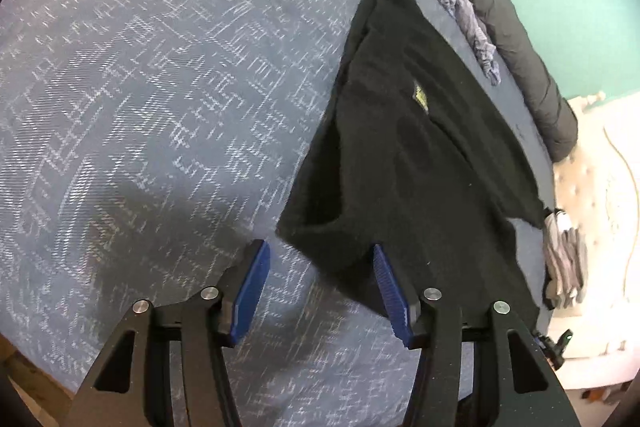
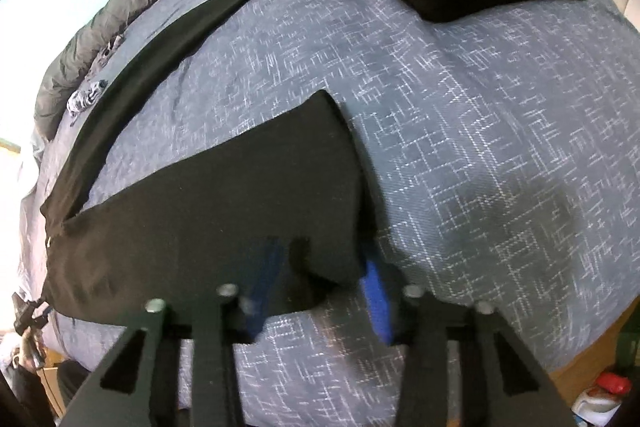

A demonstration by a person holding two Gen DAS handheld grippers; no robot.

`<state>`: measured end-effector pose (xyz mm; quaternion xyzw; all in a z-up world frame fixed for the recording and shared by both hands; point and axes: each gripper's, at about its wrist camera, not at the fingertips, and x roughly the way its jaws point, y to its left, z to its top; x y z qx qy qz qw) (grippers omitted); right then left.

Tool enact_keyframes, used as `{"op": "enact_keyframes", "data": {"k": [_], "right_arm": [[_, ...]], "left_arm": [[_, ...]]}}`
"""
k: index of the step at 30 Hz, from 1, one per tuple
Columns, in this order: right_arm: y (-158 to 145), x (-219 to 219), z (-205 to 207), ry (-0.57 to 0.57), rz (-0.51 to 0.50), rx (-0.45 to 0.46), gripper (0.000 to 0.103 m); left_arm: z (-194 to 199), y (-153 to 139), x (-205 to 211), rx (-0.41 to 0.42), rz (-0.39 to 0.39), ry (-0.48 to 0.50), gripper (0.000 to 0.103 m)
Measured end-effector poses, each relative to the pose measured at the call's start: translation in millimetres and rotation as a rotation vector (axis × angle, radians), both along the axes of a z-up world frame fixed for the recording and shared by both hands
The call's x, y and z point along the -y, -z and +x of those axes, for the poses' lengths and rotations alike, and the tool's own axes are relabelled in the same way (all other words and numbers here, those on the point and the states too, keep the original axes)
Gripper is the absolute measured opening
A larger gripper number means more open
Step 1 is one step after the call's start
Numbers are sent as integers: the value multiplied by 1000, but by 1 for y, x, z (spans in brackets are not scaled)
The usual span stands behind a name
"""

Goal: Fold clothes

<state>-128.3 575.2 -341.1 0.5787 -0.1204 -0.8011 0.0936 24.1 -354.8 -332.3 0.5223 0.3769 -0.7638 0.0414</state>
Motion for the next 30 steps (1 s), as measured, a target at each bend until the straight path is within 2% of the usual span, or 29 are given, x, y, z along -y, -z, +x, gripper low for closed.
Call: {"op": "enact_keyframes", "data": {"k": [4, 5, 8, 19, 30], "right_arm": [[-7, 0, 0, -6, -23, -26, 16], [-9, 0, -1, -12, -23, -29, 15], [-14, 4, -4, -32, -26, -44, 11], [-57, 14, -23, -59, -21, -161, 7], [-123, 58, -82, -119, 34, -270, 7]], "left_arm": [[-5, 0, 0, -5, -16, 1, 32], [-6, -1, -1, -9, -20, 1, 21], [-8, -7, -1, -28, -24, 4, 12], [-22, -54, 2, -112, -60, 7, 6], [-65, -107, 9, -164, -96, -6, 5]]}}
